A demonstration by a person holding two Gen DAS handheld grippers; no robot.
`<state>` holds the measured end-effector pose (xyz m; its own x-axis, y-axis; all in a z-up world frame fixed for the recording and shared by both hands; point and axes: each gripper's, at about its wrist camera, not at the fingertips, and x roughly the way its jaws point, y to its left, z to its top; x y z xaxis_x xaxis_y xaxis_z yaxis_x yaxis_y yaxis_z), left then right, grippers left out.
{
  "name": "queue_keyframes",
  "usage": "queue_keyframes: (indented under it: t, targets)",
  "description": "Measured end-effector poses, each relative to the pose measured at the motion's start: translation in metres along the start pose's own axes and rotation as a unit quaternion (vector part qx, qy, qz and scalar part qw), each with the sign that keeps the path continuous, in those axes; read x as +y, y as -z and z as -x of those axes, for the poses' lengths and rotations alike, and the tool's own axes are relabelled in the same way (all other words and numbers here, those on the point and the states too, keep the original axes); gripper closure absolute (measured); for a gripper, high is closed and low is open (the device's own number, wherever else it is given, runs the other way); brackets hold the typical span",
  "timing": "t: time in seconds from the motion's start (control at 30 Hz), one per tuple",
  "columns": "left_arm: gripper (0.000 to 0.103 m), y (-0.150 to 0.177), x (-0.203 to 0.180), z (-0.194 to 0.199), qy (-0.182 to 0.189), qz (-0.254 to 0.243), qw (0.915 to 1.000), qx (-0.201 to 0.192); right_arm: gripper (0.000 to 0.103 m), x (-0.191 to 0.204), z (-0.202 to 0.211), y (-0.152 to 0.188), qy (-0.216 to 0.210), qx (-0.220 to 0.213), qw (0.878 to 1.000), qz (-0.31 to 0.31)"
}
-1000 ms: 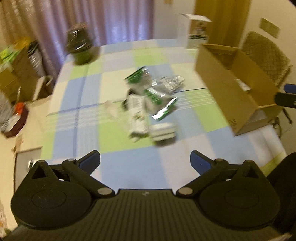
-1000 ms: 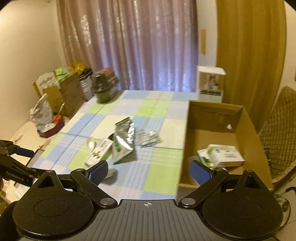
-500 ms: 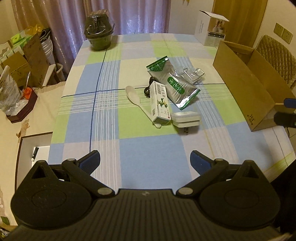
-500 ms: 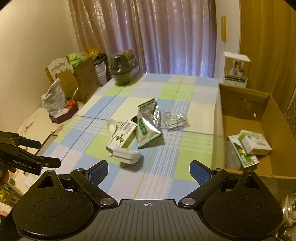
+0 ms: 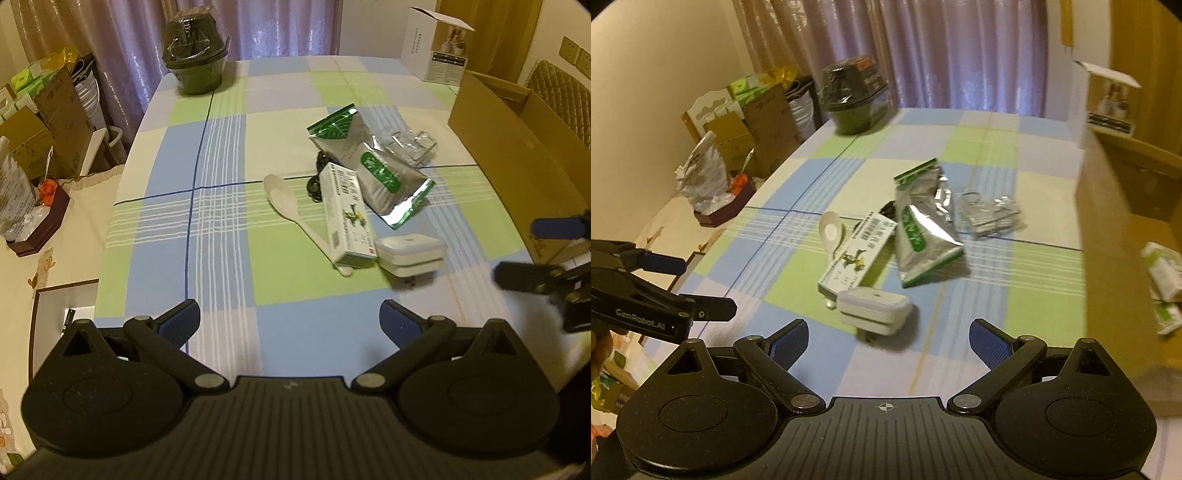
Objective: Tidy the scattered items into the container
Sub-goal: 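Grasp the white-green cream box with the left tool while the right tool grasps the white square night light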
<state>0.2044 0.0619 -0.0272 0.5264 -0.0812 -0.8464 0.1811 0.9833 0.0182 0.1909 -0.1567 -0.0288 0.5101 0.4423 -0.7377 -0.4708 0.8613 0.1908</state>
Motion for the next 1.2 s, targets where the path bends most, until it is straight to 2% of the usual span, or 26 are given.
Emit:
queue_keyframes:
  t: [0.17, 0.43, 0.47, 0.5, 0.53, 0.63, 0.67, 0.7, 0.83, 0.93, 1.03, 1.2]
  targets:
    - [0.002, -0.009, 0.008, -0.015, 0.007, 0.002, 1.0000, 0.006, 0.004, 0.000, -0.036, 0.000, -0.008, -0.003, 1.000, -0.013]
    - [0.002, -0.023, 0.019, -0.038, 0.025, 0.012, 0.9995, 0.012, 0.004, -0.005, -0.082, -0.006, -0.011, 0.027, 0.998, -0.050]
    - [0.002, -0.024, 0.020, -0.041, 0.025, 0.013, 0.9995, 0.012, 0.005, -0.005, -0.086, -0.005, -0.011, 0.030, 0.998, -0.053]
    - [0.002, -0.024, 0.022, -0.043, 0.025, 0.015, 0.9995, 0.011, 0.015, -0.005, -0.090, -0.005, -0.013, 0.032, 0.998, -0.056]
    - [0.002, -0.024, 0.023, -0.045, 0.025, 0.018, 0.9995, 0.012, 0.018, -0.005, -0.093, -0.005, -0.017, 0.036, 0.998, -0.058]
    - [0.002, -0.025, 0.027, -0.053, 0.024, 0.022, 0.9994, 0.015, 0.018, -0.005, -0.103, -0.005, -0.010, 0.041, 0.998, -0.055]
    - [0.002, -0.025, 0.027, -0.055, 0.022, 0.022, 0.9994, 0.017, 0.021, -0.006, -0.105, -0.005, -0.007, 0.042, 0.998, -0.056]
    - [0.002, -0.025, 0.027, -0.057, 0.020, 0.021, 0.9994, 0.018, 0.028, -0.007, -0.106, -0.005, -0.004, 0.042, 0.997, -0.057]
    - [0.002, -0.026, 0.020, -0.066, 0.019, 0.006, 0.9996, 0.017, 0.033, -0.005, -0.100, -0.007, 0.014, 0.036, 0.999, -0.035]
    - [0.003, -0.031, 0.008, -0.073, 0.033, -0.007, 0.9993, 0.013, 0.033, -0.010, -0.088, -0.008, 0.033, 0.023, 0.999, -0.021]
    - [0.010, -0.038, -0.009, -0.082, 0.043, -0.034, 0.9985, 0.006, 0.033, -0.024, -0.081, -0.010, 0.060, 0.015, 0.998, -0.032]
    - [0.033, -0.055, -0.033, -0.106, 0.064, -0.061, 0.9961, 0.002, 0.032, -0.054, -0.083, -0.007, 0.078, 0.036, 0.992, -0.088]
